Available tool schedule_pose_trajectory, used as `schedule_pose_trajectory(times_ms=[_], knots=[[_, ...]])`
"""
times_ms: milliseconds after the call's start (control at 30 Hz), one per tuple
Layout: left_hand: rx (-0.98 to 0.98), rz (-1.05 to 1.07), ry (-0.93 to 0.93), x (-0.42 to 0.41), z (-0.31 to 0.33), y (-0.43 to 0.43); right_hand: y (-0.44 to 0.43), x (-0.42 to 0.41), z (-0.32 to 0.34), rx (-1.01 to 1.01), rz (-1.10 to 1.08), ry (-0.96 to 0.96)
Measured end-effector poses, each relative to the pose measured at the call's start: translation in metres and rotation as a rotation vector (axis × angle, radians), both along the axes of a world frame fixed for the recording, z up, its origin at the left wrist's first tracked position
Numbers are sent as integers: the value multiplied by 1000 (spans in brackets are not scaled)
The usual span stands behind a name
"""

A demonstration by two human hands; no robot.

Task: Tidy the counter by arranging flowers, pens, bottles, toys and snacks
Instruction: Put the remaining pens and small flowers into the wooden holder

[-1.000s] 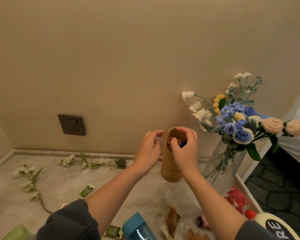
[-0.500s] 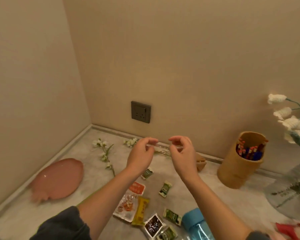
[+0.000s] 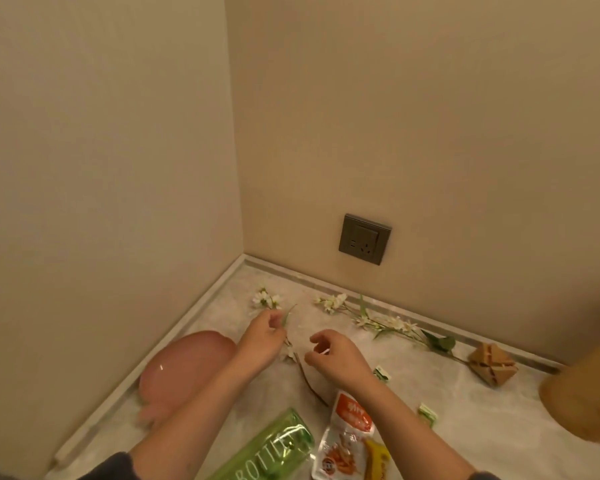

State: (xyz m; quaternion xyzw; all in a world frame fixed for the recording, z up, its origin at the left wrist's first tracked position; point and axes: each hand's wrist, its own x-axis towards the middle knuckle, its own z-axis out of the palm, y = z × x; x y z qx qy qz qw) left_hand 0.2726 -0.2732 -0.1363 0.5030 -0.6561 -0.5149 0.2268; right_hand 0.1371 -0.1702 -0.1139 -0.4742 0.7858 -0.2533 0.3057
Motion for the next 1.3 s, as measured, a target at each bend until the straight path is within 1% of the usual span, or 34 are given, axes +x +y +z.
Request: schedule_pose_trajectory(times_ms=[133,233,333,433,500,567,667,733,833,933,1033,1067,1100,1200,1233,1300], knots=[[47,-29,-4,6,-17,-10,-15,13,-16,86,5,71],[35,-53,-8,5,-26,-13,-21,23,-21,81,-14,160],[28,-50,9,5,-31,-15,-26,30,-22,63,12,286],[33,-9,29,7,-28,-15,-30,31,-23,33,11,323],[32,0,43,6,-23,-14,-29,26,-21,14,-30,286],[24,-25,62,1,-18,-13,-28,18,-13,-41,-108,183],[74,-65,119,-15,-10,-7,-21,7,4,-166,-239,-150],[126,-101,182,-29,-2,-1,-14,0,14,-225,-286,-279],[154,-123,267,-48,10,5,-6,-9,27,-249,-270,-335],[173,-99,304,-64,17,8,3,-23,31,-243,-248,-354],[218,-111,326,-81,19,11,10,-44,26,-231,-286,-352],[222,-112,334,-83,20,11,11,-49,23,-230,-310,-292],[221,-115,336,-86,20,12,12,-55,18,-225,-341,-173],[252,-117,346,-97,14,14,17,-74,3,-152,-397,316],[278,-112,356,-99,12,15,18,-79,-2,-129,-384,427],[329,-97,368,-105,8,16,18,-89,-11,-75,-341,524]])
